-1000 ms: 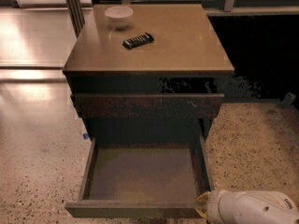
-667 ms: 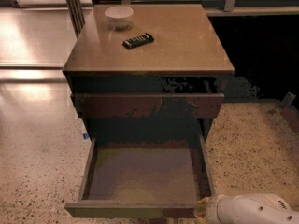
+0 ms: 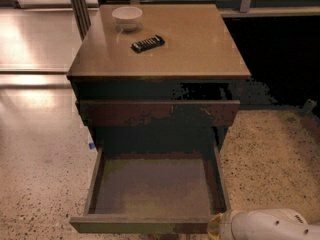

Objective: Close middle drawer

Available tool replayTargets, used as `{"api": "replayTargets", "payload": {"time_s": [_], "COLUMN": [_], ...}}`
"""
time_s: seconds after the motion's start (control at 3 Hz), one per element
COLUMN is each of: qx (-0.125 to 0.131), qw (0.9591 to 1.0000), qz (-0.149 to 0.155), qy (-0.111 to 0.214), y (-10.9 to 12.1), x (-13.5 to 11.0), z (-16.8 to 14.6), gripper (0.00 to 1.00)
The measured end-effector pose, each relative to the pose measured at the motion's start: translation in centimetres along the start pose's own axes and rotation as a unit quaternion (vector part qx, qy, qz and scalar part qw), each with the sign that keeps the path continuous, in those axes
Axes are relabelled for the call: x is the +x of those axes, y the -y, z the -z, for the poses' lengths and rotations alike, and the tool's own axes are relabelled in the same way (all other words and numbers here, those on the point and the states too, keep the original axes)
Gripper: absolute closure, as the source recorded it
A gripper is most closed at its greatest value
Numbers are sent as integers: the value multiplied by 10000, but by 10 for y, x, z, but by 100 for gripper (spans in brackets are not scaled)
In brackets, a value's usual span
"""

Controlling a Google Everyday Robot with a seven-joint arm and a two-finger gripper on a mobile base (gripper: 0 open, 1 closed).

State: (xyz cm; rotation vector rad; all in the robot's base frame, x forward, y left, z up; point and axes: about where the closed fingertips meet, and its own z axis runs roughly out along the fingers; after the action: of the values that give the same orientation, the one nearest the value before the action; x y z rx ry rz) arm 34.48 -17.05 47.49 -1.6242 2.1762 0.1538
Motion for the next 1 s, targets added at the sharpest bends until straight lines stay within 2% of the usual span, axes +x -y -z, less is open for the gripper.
{"api": "replayTargets", "payload": {"time_s": [0.33, 0.67, 1.0], "qx": [-128, -391, -391], "qw": [9998, 9985, 9985], "qz": [-136, -305, -305], "qy": [116, 248, 248], "y": [-6, -18, -18], "x": [5, 15, 15], "z": [-12, -36, -36], "gripper": [100, 100, 100]}}
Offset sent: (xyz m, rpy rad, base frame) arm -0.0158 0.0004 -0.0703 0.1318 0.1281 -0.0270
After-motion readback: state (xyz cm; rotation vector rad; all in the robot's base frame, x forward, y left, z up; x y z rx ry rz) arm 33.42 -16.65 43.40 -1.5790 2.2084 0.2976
